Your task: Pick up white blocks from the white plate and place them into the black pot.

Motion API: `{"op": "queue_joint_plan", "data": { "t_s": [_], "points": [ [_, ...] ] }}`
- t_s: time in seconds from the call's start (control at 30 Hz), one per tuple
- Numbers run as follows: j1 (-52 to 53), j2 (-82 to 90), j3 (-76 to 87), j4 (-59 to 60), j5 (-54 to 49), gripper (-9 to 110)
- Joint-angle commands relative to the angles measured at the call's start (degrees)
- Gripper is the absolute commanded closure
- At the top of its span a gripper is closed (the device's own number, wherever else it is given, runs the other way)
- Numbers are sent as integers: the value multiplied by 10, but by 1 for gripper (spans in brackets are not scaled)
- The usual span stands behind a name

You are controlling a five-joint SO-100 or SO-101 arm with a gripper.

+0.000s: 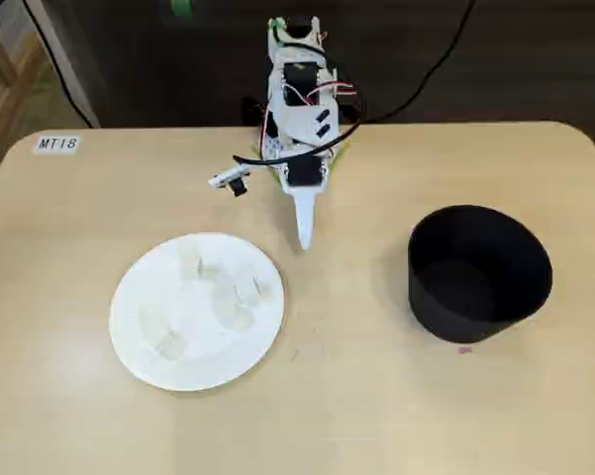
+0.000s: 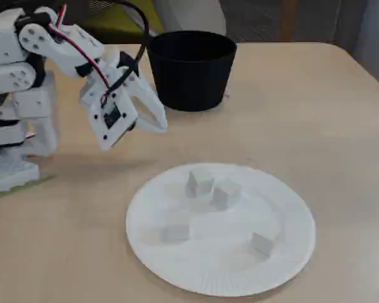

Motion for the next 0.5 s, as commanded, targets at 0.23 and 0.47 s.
{"op": "queue_joint_plan", "data": {
  "t_s": [0.23, 0.47],
  "points": [
    [76, -389, -388, 103, 19, 104],
    [71, -389, -388, 104, 13, 104]
  ]
}}
